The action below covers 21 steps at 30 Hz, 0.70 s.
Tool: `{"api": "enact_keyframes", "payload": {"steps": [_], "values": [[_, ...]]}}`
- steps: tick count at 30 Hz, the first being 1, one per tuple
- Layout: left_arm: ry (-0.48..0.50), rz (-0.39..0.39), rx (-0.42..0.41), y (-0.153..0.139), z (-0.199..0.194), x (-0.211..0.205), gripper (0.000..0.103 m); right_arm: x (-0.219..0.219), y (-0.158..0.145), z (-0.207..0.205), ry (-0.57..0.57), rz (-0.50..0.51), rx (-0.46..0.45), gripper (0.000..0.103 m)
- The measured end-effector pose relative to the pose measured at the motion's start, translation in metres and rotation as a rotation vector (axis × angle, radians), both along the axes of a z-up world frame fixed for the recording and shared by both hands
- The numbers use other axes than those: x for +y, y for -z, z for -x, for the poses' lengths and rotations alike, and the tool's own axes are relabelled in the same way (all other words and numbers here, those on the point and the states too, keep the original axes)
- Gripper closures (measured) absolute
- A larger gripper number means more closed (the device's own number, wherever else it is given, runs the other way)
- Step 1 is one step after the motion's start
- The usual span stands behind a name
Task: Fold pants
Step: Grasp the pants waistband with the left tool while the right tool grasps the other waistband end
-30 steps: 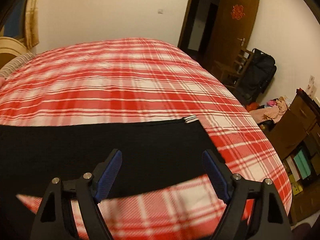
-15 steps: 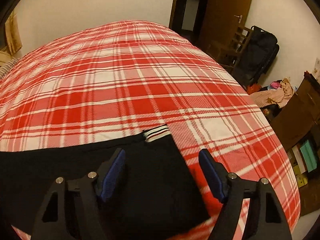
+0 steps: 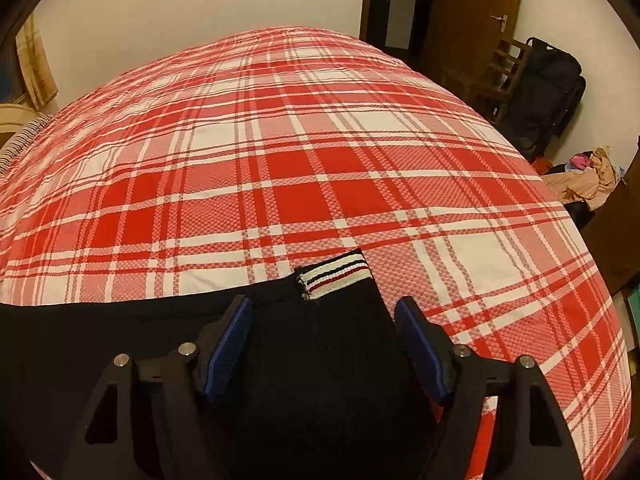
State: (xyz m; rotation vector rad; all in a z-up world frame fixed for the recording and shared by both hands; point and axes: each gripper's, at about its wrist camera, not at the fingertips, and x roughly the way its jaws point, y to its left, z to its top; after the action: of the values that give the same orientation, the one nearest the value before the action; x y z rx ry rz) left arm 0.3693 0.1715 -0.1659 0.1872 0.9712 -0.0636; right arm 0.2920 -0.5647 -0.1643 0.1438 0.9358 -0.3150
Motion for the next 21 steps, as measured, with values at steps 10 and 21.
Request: {"api": "enact_keyframes", "payload": {"steps": [10,21], "values": [[0.086,0.074,0.015,-0.001,0.003,-0.007,0.062,0.02,-0.005,-0.005,-0.073,0.02,0.024,0.079],[0.131,-0.008,-0.054,-0.012,0.013,-0.017,0.081,0.038,-0.013,0.004,-0.059,0.101,0.014,0.094]]}}
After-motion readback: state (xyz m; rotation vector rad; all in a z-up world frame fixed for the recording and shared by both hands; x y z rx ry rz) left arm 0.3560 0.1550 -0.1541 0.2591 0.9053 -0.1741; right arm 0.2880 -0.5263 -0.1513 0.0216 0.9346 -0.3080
